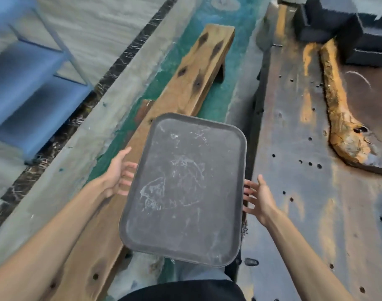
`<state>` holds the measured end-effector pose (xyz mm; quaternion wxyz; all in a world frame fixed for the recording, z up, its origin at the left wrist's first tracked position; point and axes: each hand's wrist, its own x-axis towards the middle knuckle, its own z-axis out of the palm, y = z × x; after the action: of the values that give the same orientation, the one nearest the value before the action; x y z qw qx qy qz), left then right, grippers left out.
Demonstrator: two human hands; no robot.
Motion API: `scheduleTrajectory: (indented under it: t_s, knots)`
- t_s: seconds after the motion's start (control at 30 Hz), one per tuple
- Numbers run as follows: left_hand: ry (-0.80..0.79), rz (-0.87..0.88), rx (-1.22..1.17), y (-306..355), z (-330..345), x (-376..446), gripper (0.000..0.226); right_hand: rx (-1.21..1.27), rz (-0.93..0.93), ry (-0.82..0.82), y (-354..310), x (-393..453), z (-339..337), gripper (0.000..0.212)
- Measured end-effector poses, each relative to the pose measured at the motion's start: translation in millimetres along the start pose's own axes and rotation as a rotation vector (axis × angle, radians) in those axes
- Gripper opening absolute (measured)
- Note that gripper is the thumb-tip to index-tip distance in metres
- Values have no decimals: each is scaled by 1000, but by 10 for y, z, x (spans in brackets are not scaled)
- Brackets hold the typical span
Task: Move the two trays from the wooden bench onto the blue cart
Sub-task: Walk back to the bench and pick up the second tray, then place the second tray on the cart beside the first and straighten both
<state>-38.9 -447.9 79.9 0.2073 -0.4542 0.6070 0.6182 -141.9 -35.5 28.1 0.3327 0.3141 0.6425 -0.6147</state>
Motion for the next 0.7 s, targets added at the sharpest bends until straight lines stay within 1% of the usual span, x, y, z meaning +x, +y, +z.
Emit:
scheduleTrajectory:
  t_s: [0.17,0.23,0.3,0.43,0.53,0.7]
  knots:
    - [63,-10,-185,-959,-758,-535,83,-200,-17,-114,255,-381,697,59]
    - [98,-8,-247,-1378,-1019,-785,83,-260,-31,-160,384,-568,960,56]
    - [140,-10,-298,-1810,-1259,-1080,83,-321,-32,-203,554,-777,1229,54]
    - [224,17,-433,-2678,-1714,-1715,82,-447,-52,-331,981,-1170,1794,54]
    - [296,20,-525,-3289,-2021,-2200,84,-575,-65,-404,1330,-1546,2273,49]
    - [454,3,-671,-4207,-2469,-2864,77,-703,-86,-528,1872,-2116,3110,39]
